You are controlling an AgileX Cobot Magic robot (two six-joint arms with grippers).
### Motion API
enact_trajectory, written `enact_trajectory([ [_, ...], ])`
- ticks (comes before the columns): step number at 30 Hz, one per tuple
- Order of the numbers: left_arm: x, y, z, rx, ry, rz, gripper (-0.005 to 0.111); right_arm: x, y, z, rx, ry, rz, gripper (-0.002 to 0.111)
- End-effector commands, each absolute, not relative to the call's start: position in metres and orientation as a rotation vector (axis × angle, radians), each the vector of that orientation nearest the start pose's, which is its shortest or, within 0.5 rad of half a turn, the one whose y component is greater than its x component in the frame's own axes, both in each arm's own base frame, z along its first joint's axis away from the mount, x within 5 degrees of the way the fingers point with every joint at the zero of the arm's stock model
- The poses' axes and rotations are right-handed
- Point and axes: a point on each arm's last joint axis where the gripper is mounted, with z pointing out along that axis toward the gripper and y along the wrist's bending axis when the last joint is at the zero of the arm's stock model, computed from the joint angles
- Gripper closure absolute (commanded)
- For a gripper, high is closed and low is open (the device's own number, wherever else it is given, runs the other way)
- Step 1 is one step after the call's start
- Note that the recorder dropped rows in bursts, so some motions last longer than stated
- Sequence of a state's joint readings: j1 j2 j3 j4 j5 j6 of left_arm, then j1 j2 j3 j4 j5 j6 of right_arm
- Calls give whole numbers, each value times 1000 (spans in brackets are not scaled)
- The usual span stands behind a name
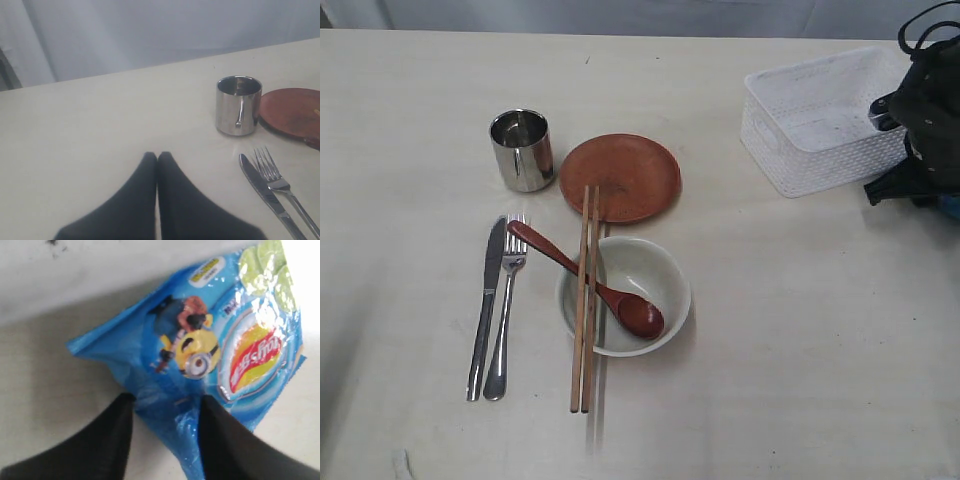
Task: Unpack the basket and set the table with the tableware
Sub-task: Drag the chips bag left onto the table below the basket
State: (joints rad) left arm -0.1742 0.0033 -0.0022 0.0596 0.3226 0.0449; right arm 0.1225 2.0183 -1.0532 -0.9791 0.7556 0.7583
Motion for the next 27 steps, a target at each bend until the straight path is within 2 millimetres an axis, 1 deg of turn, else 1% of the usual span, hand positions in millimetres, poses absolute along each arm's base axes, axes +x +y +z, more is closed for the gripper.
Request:
enact_trajectory([
  [1, 53, -8, 184, 227, 1791, -42, 107, 355, -11, 110, -188, 2773, -884, 99],
  [2, 53, -8, 184, 227, 1791, -42, 107, 355, -11, 110, -188, 2773, -884, 105],
  [3, 53, -8, 184, 227, 1791, -42, 107, 355, -11, 110, -189, 2774, -887, 108],
  [10, 53, -8, 184, 227, 1791, -42, 107, 352, -8, 113, -183, 2807, -853, 109],
  [13, 53, -8, 184, 227, 1791, -42, 107, 352, -12, 130, -118, 2769, -833, 109],
  [15, 53, -8, 184, 227, 1791, -42, 107, 349, -19, 147, -70, 2729, -779, 109],
  [16, 53, -8, 184, 227, 1791, -42, 107, 343, -31, 164, -8, 2682, -739, 109],
  [17, 53, -8, 184, 227, 1791, -42, 107, 341, -41, 172, 32, 2662, -731, 109],
  [18, 53, -8, 184, 227, 1791, -42, 107, 336, -61, 187, 125, 2621, -722, 109],
  [19, 53, -8, 184, 227, 1791, -42, 107, 332, -73, 192, 188, 2607, -716, 109],
  [20, 53, -8, 184, 227, 1791, -42, 107, 327, -100, 198, 311, 2580, -701, 109],
  [21, 53, -8, 184, 227, 1791, -42, 107, 323, -125, 202, 400, 2549, -697, 109],
  [22, 53, -8, 184, 227, 1791, -42, 107, 321, -138, 203, 442, 2531, -692, 109],
  [24, 53, -8, 184, 227, 1791, -42, 107, 323, -168, 196, 526, 2470, -608, 109],
  [25, 53, -8, 184, 227, 1791, -42, 107, 329, -181, 188, 548, 2470, -572, 109],
  [26, 53, -8, 184, 227, 1791, -42, 107, 333, -186, 184, 536, 2484, -569, 109],
  [27, 53, -8, 184, 227, 1791, -42, 107, 344, -195, 175, 557, 2528, -554, 109],
])
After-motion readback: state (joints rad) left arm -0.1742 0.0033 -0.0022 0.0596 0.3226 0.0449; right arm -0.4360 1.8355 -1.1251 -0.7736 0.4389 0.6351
